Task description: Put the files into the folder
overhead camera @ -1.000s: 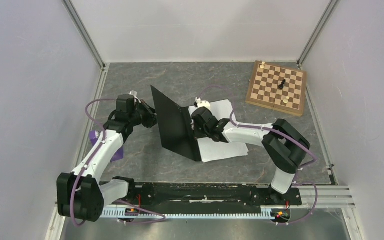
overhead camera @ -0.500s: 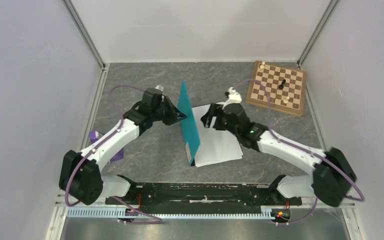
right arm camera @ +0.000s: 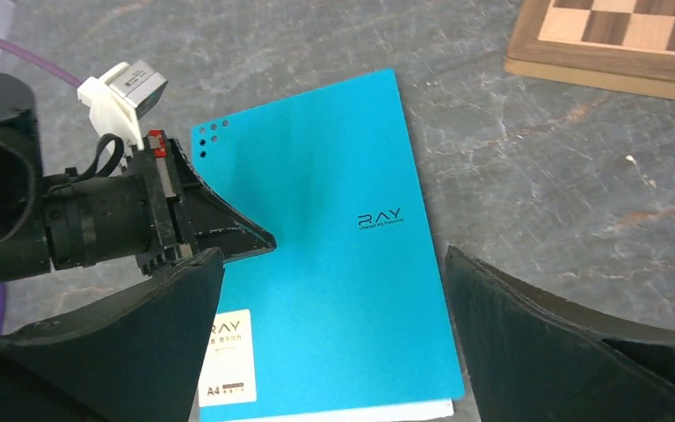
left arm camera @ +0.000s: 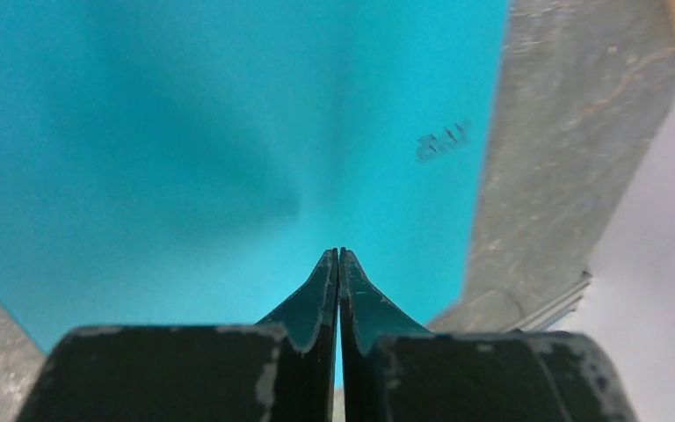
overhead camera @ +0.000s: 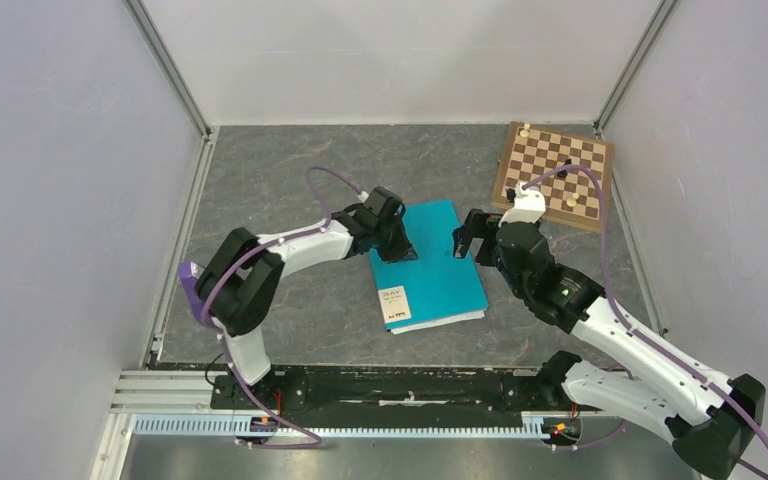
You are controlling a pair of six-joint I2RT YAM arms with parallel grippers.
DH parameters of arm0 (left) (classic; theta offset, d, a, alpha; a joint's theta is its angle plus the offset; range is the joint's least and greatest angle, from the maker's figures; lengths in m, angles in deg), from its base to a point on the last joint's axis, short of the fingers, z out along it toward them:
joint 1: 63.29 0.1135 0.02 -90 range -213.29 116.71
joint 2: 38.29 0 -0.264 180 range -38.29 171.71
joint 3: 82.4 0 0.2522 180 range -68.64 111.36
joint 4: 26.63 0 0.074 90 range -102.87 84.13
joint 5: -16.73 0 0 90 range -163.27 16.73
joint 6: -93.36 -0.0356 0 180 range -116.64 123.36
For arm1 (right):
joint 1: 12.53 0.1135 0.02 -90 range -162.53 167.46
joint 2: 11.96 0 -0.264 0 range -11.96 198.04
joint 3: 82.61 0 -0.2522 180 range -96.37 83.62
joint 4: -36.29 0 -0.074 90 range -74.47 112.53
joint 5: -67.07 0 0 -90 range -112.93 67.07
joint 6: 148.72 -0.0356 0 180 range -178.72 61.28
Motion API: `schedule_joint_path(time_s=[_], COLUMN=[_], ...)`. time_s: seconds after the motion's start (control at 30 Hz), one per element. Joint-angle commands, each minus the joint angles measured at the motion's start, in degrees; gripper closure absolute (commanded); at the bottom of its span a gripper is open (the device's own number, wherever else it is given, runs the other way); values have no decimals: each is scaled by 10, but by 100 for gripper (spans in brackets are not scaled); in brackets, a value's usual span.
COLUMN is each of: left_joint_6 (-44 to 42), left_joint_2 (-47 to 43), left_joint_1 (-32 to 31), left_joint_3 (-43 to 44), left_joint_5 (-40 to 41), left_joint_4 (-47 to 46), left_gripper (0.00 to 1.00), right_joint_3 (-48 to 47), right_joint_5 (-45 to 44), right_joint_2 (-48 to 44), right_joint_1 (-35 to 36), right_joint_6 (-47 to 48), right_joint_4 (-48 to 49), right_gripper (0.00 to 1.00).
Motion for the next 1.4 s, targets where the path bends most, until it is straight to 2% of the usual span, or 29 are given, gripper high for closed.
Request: schedule_joint_path(time_s=[0.0, 0.1, 0.2, 0.33, 0.53, 0.57, 0.77, 0.9, 1.37], left_joint_6=[-23, -43, -67, -120, -179, -186, -213, -220, -227], left_joint_2=[48, 62, 25, -63, -200, -223, -336, -396, -433], left_joint_1=[-13, -15, -15, -16, -15, -15, -15, -15, -15], left_joint_3=[25, 23, 13, 22, 14, 13, 6, -15, -22], left_joint_5=[11, 9, 19, 58, 132, 145, 234, 271, 288], left_joint_4=[-29, -32, -29, 24, 116, 132, 210, 227, 250], left_gripper=[92, 90, 84, 67, 28, 26, 23, 22, 20], right_joint_3=[14, 22, 22, 6, -9, -12, -18, -15, -15], right_joint_5=[-24, -17, -10, 0, 11, 13, 28, 25, 19], right_joint_2=[-10, -5, 3, 21, 32, 35, 47, 49, 54], right_joint_1=[-1, -1, -1, -1, -1, -1, -1, -1, -1], right_joint_6=[20, 22, 29, 39, 52, 53, 54, 52, 44], right_joint_4=[-27, -21, -15, -10, 3, 3, 9, 9, 2], right_gripper=[2, 2, 2, 2, 2, 2, 2, 2, 2])
